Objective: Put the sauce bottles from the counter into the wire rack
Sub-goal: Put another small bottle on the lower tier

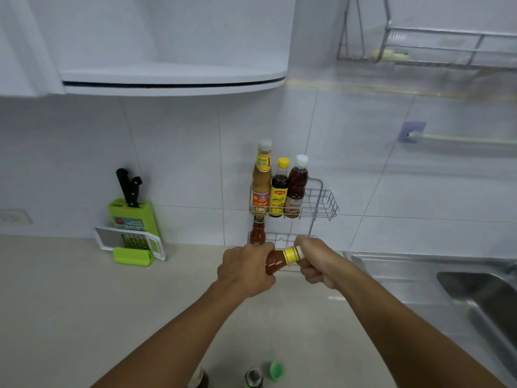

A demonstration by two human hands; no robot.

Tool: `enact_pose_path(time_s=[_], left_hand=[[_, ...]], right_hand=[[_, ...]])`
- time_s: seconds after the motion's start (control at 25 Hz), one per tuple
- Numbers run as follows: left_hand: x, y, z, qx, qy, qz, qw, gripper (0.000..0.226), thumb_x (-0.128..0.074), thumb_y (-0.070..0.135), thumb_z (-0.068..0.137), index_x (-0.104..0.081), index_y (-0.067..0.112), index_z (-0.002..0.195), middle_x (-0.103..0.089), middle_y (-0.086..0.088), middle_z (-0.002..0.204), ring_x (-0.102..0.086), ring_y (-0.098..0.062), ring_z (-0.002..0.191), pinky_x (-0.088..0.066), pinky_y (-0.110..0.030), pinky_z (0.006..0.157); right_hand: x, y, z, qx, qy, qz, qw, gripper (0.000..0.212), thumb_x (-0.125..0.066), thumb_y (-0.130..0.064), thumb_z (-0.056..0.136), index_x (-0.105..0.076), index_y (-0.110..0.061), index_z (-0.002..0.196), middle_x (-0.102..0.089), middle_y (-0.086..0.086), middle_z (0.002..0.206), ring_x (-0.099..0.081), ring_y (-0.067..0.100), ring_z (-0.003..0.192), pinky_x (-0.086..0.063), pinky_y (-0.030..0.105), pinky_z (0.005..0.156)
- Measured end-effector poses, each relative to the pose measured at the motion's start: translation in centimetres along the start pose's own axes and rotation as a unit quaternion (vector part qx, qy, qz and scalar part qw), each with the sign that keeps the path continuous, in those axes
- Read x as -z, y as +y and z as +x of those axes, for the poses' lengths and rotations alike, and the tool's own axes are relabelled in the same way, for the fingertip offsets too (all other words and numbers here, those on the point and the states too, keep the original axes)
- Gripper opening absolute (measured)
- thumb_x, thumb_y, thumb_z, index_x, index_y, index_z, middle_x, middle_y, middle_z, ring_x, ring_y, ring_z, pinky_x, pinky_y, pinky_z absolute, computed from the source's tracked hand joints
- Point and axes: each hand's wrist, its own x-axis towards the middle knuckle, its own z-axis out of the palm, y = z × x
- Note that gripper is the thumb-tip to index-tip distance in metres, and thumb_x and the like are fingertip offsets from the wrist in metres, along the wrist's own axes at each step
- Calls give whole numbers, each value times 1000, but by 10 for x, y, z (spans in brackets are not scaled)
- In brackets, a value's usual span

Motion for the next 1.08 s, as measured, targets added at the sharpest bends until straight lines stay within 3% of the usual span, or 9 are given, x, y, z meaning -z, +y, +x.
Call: enact_pose_path(time_s=[0.16, 0.2, 0.28, 0.4, 0.48, 0.6, 0.76, 0.92, 1.08], left_hand=[[2, -3, 10, 86, -253, -452, 851, 28, -76, 13, 64, -62, 15, 89, -67, -9, 78, -66, -25, 64, -57, -40, 70], [-1, -3, 13, 81, -259, -442, 855, 29, -76, 12, 64, -62, 15, 89, -66, -8, 78, -66, -25, 64, -58, -41, 71], [-11, 2, 17, 65, -188, -280, 939, 40, -79, 27, 63, -63, 23, 99, -65, -1, 86, -67, -22, 75, -59, -40, 75], [-24, 13, 20, 47, -42, -29, 998, 50, -75, 41, 66, -57, 34, 112, -65, 2, 99, -65, -25, 92, -54, -36, 79], [-28, 16, 26, 77, -58, -113, 989, 51, -76, 41, 64, -57, 32, 111, -61, 4, 93, -65, -23, 90, -53, -34, 76], [-34, 17, 39, 122, -117, -355, 919, 54, -80, 32, 60, -52, 27, 106, -62, 5, 91, -64, -13, 83, -54, -35, 71], [-40, 10, 54, 78, -147, -374, 912, 71, -81, 15, 66, -33, 26, 117, -55, 7, 99, -59, -7, 87, -50, -25, 67], [-57, -29, 84, 77, -161, -408, 895, 88, -87, 11, 64, -30, 28, 129, -58, 0, 124, -59, -16, 114, -57, -31, 90], [-70, -65, 116, 196, -95, -391, 894, 62, -72, 12, 83, -42, 17, 137, -60, -6, 125, -60, -19, 107, -52, -27, 80]], right_hand=[[0, -11, -5, 283, 104, -222, 927, 34, -39, -31, 102, -70, -18, 99, -62, -9, 80, -57, 8, 70, -41, 28, 61], [-1, -10, -3, 297, 114, -264, 910, 40, -34, -33, 101, -70, -15, 98, -64, -7, 84, -60, 12, 78, -43, 29, 65], [3, -1, 6, 211, 112, -294, 926, 50, -27, -37, 96, -64, -5, 88, -62, 7, 76, -57, 24, 66, -38, 32, 58], [12, 6, 16, 26, 30, -107, 993, 35, -30, -35, 101, -44, -12, 79, -34, 3, 53, -27, 16, 40, -21, 24, 45], [20, 7, 21, 10, -28, 33, 999, 33, -44, -42, 101, -41, -16, 80, -30, 0, 54, -26, 14, 42, -23, 24, 45], [16, 17, 25, 67, -73, 22, 995, 47, -72, -53, 88, -58, -9, 97, -53, 6, 65, -48, 18, 48, -43, 27, 47], [18, 27, 39, 159, -21, -26, 987, 32, -76, -39, 89, -76, -8, 94, -73, 9, 70, -64, 18, 55, -48, 28, 50], [27, 32, 71, 184, 70, -13, 980, 28, -82, -35, 84, -76, -10, 94, -76, 19, 77, -69, 23, 59, -55, 34, 55], [25, 42, 111, 195, 169, -44, 965, 37, -88, -38, 75, -75, -22, 106, -75, 10, 100, -76, 26, 80, -64, 38, 70]])
